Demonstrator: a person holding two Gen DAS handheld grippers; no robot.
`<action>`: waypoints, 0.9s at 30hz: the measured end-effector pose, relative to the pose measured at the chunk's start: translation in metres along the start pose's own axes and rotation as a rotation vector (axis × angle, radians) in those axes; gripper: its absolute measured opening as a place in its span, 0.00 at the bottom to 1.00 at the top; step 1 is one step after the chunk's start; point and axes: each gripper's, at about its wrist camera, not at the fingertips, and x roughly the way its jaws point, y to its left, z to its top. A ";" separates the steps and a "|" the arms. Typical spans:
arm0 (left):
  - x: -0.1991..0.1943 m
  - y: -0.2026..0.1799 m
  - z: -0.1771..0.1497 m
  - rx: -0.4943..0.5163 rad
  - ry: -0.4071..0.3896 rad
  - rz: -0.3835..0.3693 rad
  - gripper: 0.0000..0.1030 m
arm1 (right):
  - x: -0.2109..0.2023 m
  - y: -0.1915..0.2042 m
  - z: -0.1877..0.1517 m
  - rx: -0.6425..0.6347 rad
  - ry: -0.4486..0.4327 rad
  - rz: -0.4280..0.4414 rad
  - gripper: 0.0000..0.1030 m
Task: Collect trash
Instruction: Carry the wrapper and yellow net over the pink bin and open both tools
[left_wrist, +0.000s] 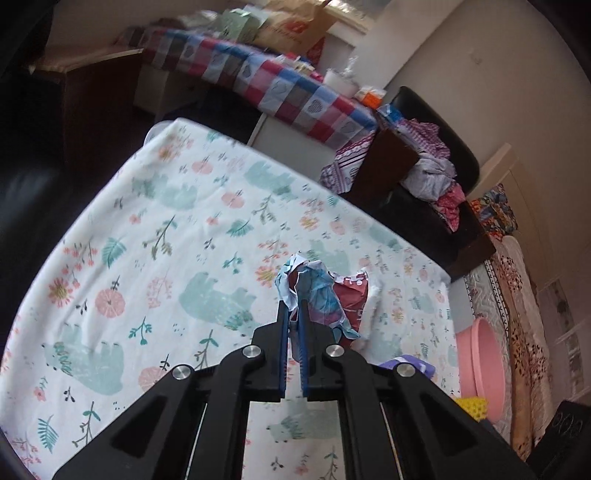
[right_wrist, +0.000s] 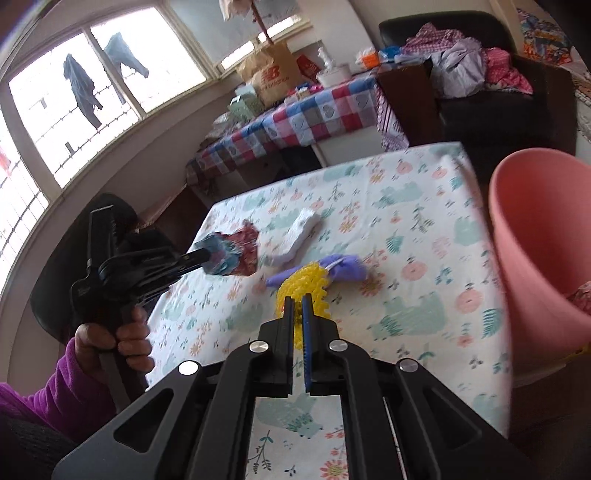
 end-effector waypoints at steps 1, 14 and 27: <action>-0.006 -0.006 0.000 0.018 -0.013 -0.009 0.04 | -0.005 -0.002 0.002 0.003 -0.015 -0.002 0.04; -0.038 -0.109 -0.015 0.234 -0.053 -0.150 0.04 | -0.073 -0.048 0.024 0.080 -0.220 -0.100 0.04; -0.008 -0.230 -0.051 0.417 0.011 -0.289 0.04 | -0.126 -0.105 0.024 0.132 -0.346 -0.341 0.04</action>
